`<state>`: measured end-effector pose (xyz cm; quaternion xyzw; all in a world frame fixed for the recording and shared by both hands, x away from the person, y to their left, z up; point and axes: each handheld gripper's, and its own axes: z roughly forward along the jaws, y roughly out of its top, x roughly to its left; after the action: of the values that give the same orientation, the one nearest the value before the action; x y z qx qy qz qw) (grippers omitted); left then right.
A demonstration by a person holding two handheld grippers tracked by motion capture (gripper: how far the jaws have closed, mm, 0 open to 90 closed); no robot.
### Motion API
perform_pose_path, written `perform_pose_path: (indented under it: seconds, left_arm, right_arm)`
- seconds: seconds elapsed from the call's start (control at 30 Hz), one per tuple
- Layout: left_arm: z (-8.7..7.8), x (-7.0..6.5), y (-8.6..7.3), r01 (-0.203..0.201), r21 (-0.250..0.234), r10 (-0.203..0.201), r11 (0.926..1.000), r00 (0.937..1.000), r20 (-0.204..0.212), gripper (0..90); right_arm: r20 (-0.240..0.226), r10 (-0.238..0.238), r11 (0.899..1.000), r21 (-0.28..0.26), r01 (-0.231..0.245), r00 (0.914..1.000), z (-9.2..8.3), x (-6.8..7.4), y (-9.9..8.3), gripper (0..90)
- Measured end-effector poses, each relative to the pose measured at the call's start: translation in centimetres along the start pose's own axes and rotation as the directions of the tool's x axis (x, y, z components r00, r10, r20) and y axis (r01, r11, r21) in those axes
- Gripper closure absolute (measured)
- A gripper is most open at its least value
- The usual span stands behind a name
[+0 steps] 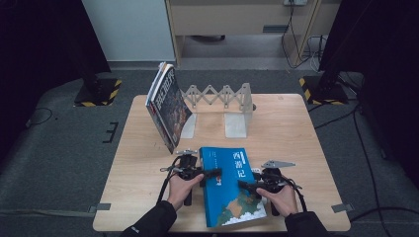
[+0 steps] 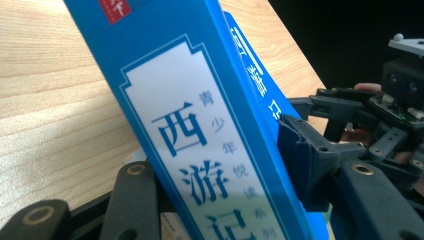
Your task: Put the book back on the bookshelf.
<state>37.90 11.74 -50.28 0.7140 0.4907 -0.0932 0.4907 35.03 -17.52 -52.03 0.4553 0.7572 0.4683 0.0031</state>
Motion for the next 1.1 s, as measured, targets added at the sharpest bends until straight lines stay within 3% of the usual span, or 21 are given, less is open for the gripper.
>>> perform_pose_path:
  seconds: [0.23,0.3,0.57,0.87,0.97,1.1]
  left_arm:
    - [0.2,0.2,0.2,0.05,0.012,-0.05,0.9987,0.9987,0.013,47.6]
    - [0.4,0.1,0.1,0.045,0.0,-0.045,0.999,0.999,0.005,44.0]
    - [0.7,0.1,0.1,0.05,-0.022,-0.051,0.9985,0.9987,-0.007,43.4]
    - [0.7,-0.5,0.8,0.042,-0.063,-0.042,0.9971,0.9991,-0.002,51.4]
    - [0.1,-0.8,1.0,0.02,-0.086,-0.018,0.9961,0.9996,0.021,55.4]
    - [-0.3,-1.6,1.2,-0.054,-0.098,0.059,0.9937,0.9973,0.043,56.8]
  right_arm:
    - [0.003,0.003,1.0,-0.001,-0.003,1.0,0.1,0.0,0.0,25.9]
    - [0.004,0.006,1.0,0.0,-0.006,1.0,0.1,0.0,0.0,25.9]
    - [0.007,0.006,1.0,0.001,-0.006,1.0,0.0,0.0,0.0,26.0]
    - [0.013,0.012,1.0,-0.01,-0.012,0.9998,-0.3,-0.2,0.2,28.7]
    - [0.002,0.006,1.0,-0.028,-0.006,1.0,-0.6,-0.4,0.4,32.0]
    - [-0.031,0.004,0.997,-0.071,-0.007,0.9995,-0.7,-0.8,0.6,29.8]
